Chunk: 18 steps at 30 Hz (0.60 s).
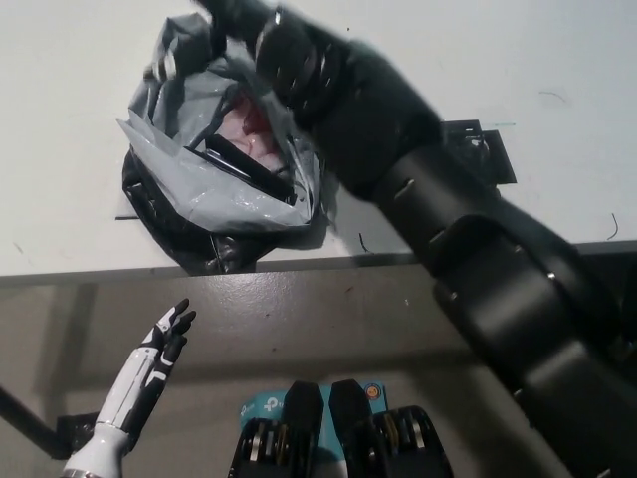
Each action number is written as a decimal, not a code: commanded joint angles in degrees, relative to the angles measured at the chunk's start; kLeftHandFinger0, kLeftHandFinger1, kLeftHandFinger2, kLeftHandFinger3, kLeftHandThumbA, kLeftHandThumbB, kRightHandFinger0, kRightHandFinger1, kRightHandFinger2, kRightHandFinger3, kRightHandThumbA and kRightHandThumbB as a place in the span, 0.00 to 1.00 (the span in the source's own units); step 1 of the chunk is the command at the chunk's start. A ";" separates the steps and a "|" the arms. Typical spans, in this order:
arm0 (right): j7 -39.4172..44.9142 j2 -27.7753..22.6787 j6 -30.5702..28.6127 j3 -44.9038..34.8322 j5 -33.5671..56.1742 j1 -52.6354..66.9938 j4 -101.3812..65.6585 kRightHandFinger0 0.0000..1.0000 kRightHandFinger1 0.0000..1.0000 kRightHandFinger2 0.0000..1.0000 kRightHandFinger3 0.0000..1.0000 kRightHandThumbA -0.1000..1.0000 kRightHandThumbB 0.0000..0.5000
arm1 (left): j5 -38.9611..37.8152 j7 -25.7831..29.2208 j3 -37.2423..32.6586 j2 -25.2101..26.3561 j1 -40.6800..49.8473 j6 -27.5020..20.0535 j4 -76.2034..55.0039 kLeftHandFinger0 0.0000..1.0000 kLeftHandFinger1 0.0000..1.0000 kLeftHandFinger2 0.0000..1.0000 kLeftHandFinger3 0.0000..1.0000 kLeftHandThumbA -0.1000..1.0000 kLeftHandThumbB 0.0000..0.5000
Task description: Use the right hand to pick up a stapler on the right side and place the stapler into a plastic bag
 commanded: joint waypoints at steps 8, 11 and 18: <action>11.49 -20.13 6.90 -11.58 11.06 8.90 -60.73 1.00 1.00 1.00 1.00 1.00 0.84 | 0.01 0.19 0.85 0.38 -3.17 -1.23 -0.37 1.00 1.00 1.00 1.00 1.00 0.62; 14.30 -26.43 7.50 -13.93 14.17 18.32 -72.18 1.00 1.00 1.00 1.00 1.00 0.85 | 0.32 0.45 1.23 0.73 -4.46 -0.64 -0.16 1.00 1.00 1.00 1.00 1.00 0.60; 11.37 -30.02 8.40 -21.94 21.98 40.94 -88.49 1.00 1.00 1.00 1.00 1.00 0.82 | 0.06 0.35 1.17 0.60 -6.85 -1.32 1.98 1.00 1.00 1.00 1.00 1.00 0.58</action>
